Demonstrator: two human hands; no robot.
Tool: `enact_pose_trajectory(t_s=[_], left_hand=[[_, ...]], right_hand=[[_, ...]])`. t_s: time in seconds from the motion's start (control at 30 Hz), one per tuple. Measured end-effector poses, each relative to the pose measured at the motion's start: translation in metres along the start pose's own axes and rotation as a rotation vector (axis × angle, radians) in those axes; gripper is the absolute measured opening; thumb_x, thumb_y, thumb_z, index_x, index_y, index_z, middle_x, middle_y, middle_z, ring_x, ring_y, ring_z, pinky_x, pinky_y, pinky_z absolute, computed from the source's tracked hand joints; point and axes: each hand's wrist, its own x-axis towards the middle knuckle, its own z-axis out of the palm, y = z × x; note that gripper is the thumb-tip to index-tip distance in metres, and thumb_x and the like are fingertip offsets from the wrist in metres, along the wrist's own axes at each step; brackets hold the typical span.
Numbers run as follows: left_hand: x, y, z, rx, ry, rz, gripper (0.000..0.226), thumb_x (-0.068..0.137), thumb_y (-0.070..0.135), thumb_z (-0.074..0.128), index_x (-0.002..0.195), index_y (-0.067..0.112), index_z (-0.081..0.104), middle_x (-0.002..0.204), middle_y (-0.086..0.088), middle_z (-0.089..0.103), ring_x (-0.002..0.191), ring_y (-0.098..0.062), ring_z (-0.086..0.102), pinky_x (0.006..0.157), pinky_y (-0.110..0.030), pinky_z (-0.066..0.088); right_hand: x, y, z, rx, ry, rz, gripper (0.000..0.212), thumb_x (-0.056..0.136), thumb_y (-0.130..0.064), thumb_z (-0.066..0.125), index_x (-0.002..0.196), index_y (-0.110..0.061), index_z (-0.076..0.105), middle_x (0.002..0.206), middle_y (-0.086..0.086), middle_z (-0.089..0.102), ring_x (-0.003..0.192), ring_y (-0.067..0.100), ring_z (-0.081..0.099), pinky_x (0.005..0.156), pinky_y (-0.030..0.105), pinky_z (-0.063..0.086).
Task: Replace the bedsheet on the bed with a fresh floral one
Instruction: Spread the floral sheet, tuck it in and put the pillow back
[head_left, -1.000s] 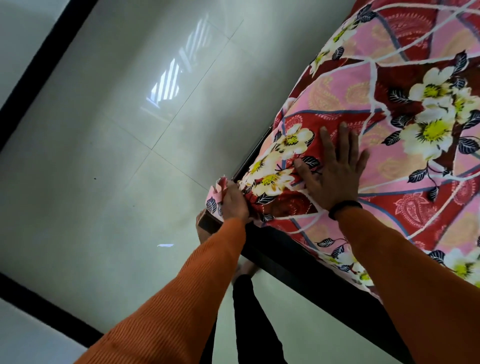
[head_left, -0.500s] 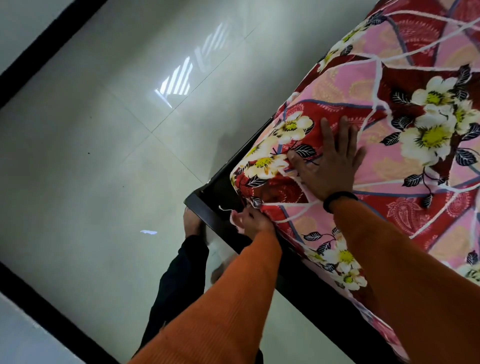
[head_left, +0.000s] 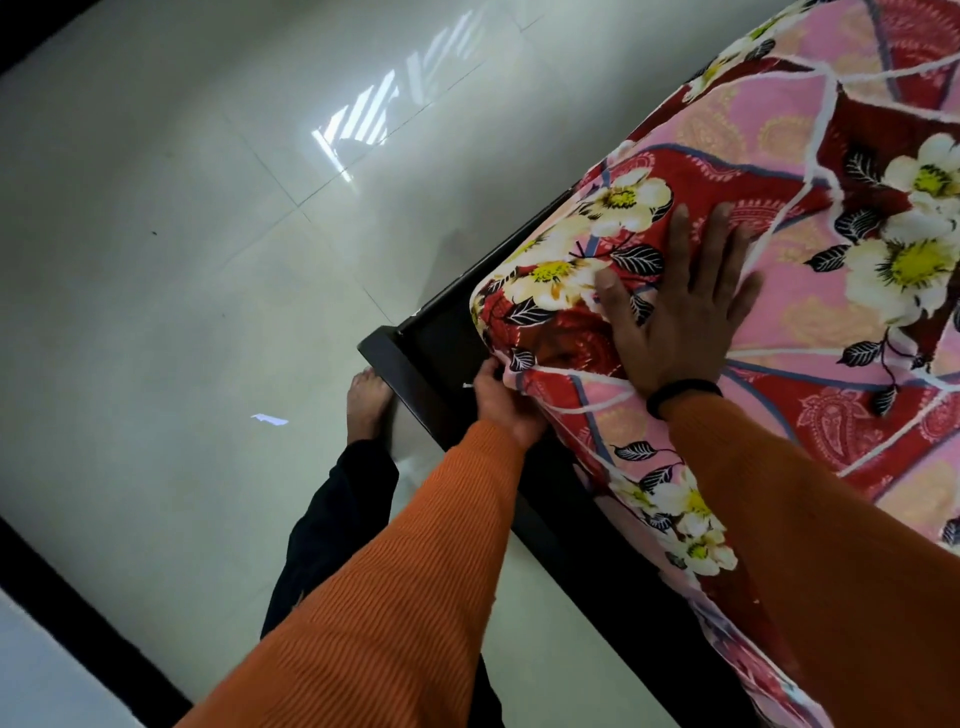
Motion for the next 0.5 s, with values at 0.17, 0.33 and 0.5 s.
enact_pose_trajectory(t_s=[0.17, 0.33, 0.5], left_hand=[[0.0, 0.007, 0.004, 0.074, 0.052, -0.014, 0.07, 0.089, 0.053, 0.043, 0.146, 0.015, 0.054, 0.145, -0.02, 0.056, 0.14, -0.041, 0.045, 0.12, -0.056, 0.029], [-0.007, 0.008, 0.018, 0.34, 0.336, 0.179, 0.061, 0.098, 0.056, 0.041, 0.132, 0.011, 0.063, 0.132, -0.019, 0.065, 0.122, -0.038, 0.06, 0.097, -0.047, 0.052], [-0.04, -0.016, 0.008, 0.878, 0.713, 0.493, 0.049, 0.108, 0.047, 0.033, 0.13, 0.017, 0.064, 0.129, -0.01, 0.065, 0.12, -0.032, 0.059, 0.107, -0.043, 0.045]], right_hand=[[-0.006, 0.001, -0.007, 0.016, -0.005, -0.045, 0.091, 0.093, -0.081, 0.032, 0.164, -0.027, 0.008, 0.171, 0.006, 0.001, 0.158, 0.029, -0.001, 0.122, 0.063, 0.005], [-0.017, 0.0, -0.007, 0.039, -0.055, -0.069, 0.092, 0.094, -0.079, 0.035, 0.164, -0.026, 0.008, 0.172, 0.005, -0.001, 0.158, 0.029, -0.004, 0.123, 0.063, 0.004], [-0.017, 0.006, -0.009, 0.04, -0.113, -0.096, 0.096, 0.091, -0.08, 0.04, 0.164, -0.027, 0.006, 0.171, 0.004, -0.004, 0.158, 0.03, -0.007, 0.122, 0.065, 0.003]])
